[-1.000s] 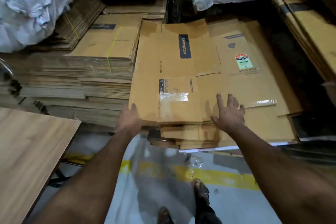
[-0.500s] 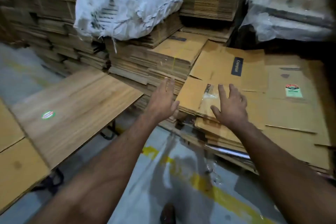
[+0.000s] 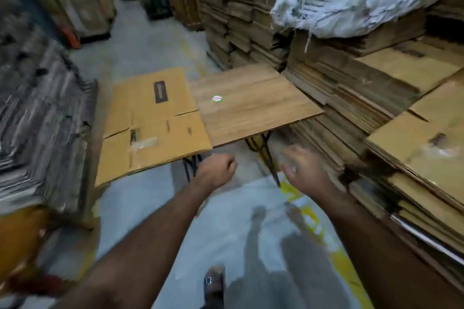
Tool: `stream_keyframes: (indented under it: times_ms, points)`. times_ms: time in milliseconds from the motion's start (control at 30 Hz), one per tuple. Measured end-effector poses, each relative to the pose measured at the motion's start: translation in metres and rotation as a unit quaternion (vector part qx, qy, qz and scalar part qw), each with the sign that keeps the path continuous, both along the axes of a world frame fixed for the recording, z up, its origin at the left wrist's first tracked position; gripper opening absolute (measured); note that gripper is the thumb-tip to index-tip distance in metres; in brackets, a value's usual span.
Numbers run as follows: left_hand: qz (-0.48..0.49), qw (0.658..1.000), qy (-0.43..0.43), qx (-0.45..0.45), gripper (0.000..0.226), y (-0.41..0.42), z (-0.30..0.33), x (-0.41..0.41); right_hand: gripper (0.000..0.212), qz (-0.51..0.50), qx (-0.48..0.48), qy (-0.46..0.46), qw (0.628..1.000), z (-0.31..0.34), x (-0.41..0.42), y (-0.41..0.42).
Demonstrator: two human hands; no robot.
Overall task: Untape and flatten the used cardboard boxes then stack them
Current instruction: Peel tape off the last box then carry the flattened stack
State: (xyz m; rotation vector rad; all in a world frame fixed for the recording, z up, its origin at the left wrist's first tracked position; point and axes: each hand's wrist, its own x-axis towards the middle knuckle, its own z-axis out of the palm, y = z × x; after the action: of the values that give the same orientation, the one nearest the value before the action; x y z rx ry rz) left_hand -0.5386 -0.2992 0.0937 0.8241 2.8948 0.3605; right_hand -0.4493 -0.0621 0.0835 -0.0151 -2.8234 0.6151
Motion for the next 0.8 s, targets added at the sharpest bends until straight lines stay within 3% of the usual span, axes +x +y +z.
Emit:
stream_keyframes:
  times_ms: [133, 233, 367, 500, 633, 800]
  points:
    - [0.097, 0.995, -0.026, 0.004, 0.028, -0.097, -0.019, -0.019, 0.05, 0.042, 0.017, -0.047, 0.998, -0.013, -0.049, -0.068]
    - [0.172, 0.984, -0.052, 0.012, 0.026, -0.17, -0.039, -0.045, 0.035, 0.005, 0.017, -0.067, 0.998, -0.029, -0.095, -0.119]
    - [0.247, 0.966, -0.068, 0.036, 0.026, -0.269, -0.064, -0.086, 0.03, -0.032, -0.015, -0.098, 0.995, -0.06, -0.163, -0.193]
    - [0.358, 0.922, -0.092, 0.117, 0.027, -0.349, -0.095, -0.141, 0.042, -0.055, -0.037, -0.179, 0.982, -0.084, -0.223, -0.255]
    - [0.474, 0.865, -0.133, 0.098, 0.048, -0.386, -0.125, -0.185, 0.065, -0.123, -0.057, -0.23, 0.964, -0.105, -0.265, -0.28]
    - [0.543, 0.771, -0.261, 0.205, 0.067, -0.409, -0.165, -0.218, 0.098, -0.186, -0.082, -0.248, 0.947, -0.15, -0.301, -0.257]
